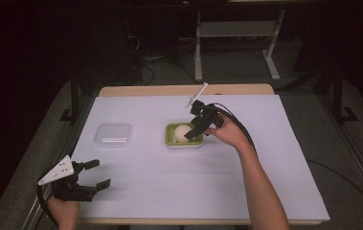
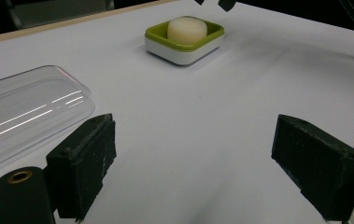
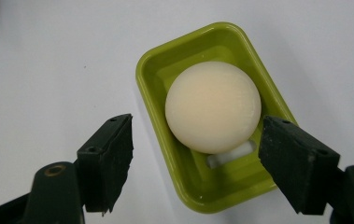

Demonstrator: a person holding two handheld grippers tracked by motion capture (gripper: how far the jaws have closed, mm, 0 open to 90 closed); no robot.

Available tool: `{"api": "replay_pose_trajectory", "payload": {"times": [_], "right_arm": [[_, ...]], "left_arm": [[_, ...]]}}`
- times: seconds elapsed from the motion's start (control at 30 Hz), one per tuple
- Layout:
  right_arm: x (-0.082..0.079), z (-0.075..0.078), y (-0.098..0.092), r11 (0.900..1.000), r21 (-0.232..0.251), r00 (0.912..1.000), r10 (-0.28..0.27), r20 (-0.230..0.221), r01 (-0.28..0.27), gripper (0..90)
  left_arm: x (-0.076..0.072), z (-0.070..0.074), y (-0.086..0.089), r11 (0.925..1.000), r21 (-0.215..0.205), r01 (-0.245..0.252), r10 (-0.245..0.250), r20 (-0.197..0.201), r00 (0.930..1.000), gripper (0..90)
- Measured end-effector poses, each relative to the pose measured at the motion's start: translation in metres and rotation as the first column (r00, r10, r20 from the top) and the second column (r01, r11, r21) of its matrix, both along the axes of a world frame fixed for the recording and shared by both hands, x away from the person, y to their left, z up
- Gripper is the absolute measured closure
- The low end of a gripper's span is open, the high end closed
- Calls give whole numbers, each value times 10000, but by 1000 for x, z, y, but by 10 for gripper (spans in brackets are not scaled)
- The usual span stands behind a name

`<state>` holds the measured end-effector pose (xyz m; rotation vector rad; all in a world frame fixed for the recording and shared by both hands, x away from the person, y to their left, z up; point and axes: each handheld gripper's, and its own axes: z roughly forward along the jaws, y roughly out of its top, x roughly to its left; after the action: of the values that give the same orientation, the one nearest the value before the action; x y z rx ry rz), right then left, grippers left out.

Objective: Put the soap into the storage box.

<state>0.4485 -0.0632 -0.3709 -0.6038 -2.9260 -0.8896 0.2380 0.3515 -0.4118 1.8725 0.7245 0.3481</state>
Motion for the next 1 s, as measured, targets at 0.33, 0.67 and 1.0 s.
{"api": "replay_pose_trajectory", "payload": {"times": [0.33, 0.67, 1.0], "right_arm": [[-13, 3, -22, 9992, 370, 9999, -157, -46, 159, 243], [-30, 2, -40, 9981, 531, 9995, -315, -43, 317, 231], [-47, 1, -59, 9963, 752, 9990, -418, 152, 406, 230]], "left_arm": [[0, -1, 0, 9999, 138, 56, -57, 74, 10000, 132], [0, -2, -2, 9999, 147, 9, -10, 77, 10000, 132], [1, -3, -3, 9999, 149, 8, -8, -35, 10000, 132]]}}
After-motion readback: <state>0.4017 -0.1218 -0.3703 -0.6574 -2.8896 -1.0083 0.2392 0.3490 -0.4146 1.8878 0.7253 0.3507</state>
